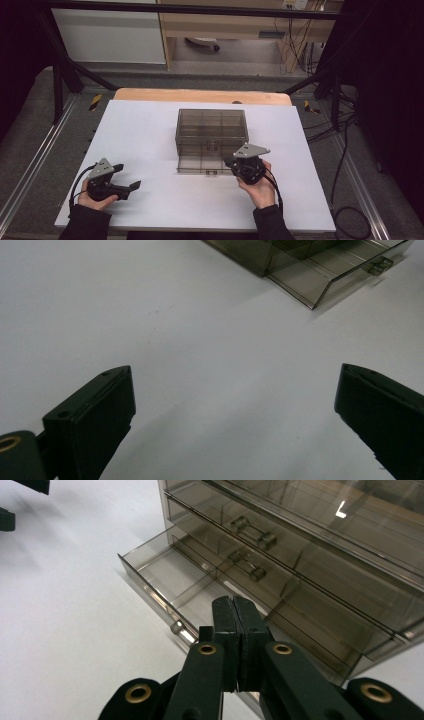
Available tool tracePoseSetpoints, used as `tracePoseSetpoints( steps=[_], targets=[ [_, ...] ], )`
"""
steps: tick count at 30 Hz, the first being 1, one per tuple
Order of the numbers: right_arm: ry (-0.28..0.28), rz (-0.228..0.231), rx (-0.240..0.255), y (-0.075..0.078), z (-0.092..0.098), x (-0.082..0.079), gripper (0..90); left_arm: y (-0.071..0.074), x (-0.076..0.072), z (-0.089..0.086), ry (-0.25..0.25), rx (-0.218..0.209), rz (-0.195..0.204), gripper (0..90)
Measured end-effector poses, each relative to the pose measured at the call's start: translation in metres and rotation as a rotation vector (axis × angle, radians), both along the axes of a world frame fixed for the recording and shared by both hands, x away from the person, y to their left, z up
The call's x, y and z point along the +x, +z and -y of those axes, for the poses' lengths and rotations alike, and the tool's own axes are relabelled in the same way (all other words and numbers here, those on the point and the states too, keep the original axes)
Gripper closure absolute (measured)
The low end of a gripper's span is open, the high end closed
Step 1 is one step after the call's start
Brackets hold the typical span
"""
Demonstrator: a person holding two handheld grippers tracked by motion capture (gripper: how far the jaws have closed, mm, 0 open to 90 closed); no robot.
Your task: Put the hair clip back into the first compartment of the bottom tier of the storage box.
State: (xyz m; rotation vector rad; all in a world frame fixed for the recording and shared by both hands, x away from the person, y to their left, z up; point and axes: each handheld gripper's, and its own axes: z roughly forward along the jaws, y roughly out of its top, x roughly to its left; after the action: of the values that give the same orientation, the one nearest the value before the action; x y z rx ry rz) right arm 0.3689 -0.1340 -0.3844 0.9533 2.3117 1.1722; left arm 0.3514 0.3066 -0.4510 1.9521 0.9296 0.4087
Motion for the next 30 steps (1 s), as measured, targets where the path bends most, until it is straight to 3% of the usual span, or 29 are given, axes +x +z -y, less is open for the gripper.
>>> tracePoseSetpoints(
  steps=[14, 30],
  targets=[
    [0.035, -0.001, 0.002, -0.001, -0.026, 0.006, 89.4, 0.000, 0.000, 0.000, 0.000, 0.000, 0.001, 2.1],
    [0.046, -0.006, 0.003, -0.005, -0.040, 0.013, 89.4, 0.000, 0.000, -0.001, 0.001, 0.000, 0.001, 2.1]
  ],
)
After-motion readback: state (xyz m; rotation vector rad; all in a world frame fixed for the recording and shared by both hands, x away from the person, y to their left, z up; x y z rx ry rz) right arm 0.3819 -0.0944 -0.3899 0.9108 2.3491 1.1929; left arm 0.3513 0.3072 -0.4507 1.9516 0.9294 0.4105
